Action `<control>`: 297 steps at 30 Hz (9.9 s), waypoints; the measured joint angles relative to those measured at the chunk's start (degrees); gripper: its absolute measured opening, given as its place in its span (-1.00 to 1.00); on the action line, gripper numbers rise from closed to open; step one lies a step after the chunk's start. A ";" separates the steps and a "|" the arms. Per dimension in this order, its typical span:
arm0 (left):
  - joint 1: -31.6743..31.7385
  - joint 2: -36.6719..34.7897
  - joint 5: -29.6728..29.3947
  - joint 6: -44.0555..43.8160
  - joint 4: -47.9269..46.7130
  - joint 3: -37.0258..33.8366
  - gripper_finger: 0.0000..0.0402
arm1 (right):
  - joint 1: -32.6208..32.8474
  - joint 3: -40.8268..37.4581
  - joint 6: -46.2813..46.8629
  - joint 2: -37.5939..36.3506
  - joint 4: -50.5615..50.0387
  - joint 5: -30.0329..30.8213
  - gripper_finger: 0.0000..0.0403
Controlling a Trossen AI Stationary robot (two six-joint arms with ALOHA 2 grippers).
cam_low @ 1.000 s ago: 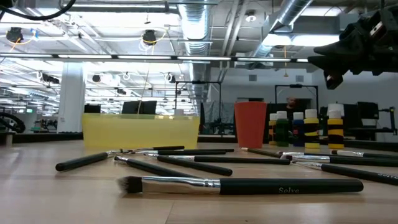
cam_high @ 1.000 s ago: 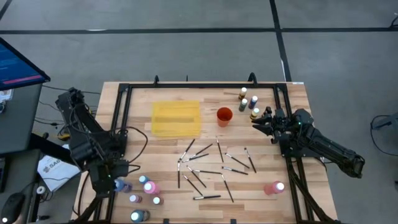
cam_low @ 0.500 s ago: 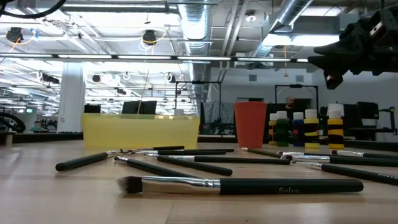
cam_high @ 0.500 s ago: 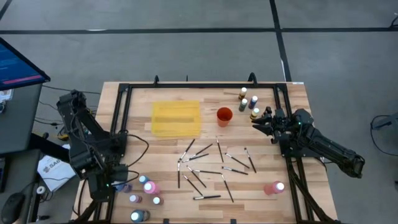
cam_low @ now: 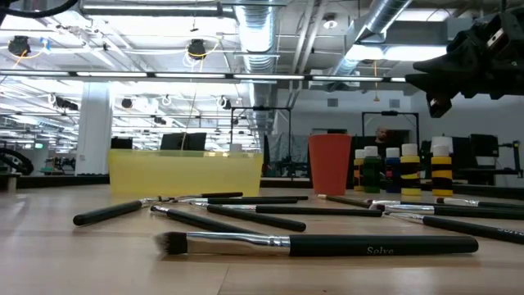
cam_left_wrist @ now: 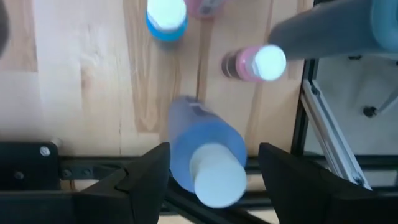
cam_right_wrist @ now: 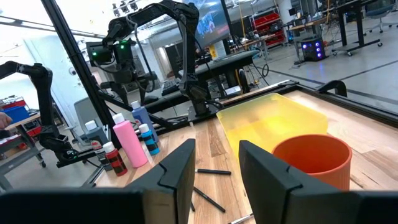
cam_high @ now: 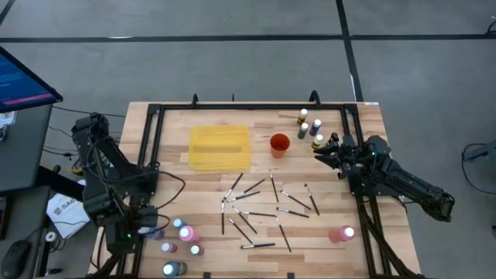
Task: Pick & Place Paint Supplies
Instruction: Put the purple paint bottle into the yellow bin, then put the top pink paint bottle into the yellow bin
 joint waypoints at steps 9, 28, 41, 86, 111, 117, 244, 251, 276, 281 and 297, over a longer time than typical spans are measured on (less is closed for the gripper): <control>0.10 -0.05 3.30 -0.49 0.83 -3.17 0.18 | 0.00 -0.01 0.00 0.00 0.00 0.01 -0.41; 0.12 -3.01 3.43 -4.66 1.94 -3.32 -0.02 | 0.00 -0.01 0.00 -0.01 0.01 0.02 -0.41; 0.12 -3.04 2.58 -4.16 2.36 -4.28 -0.26 | -0.01 0.01 0.00 0.00 0.00 0.00 -0.41; 35.20 -16.06 4.21 -3.96 -8.54 -2.51 -0.51 | 0.00 -0.01 0.01 0.01 -0.01 0.00 -0.41; 76.92 -2.12 -13.57 24.08 -0.27 15.50 -0.48 | 0.01 0.01 0.00 0.00 0.01 0.02 -0.41; 86.85 4.78 -7.37 32.62 -0.60 15.56 -0.48 | 0.00 -0.01 -0.01 0.01 0.00 0.00 -0.41; 38.35 -2.42 9.63 47.91 28.46 7.39 0.19 | 0.03 0.00 0.00 0.01 -0.01 0.01 -0.41; 34.09 -0.12 9.59 43.74 26.77 7.39 0.19 | 0.03 0.01 0.01 0.01 0.01 0.02 -0.41; 22.50 -0.24 3.00 27.53 23.47 -3.33 0.19 | 0.03 -0.01 0.01 0.00 0.01 0.00 -0.41; 22.50 -2.41 1.96 25.96 24.16 -5.48 0.19 | 0.03 -0.01 0.01 0.01 0.01 0.00 -0.41; 21.12 0.37 -0.54 33.81 26.43 -5.46 0.19 | 0.02 0.01 -0.01 -0.01 -0.01 0.02 -0.41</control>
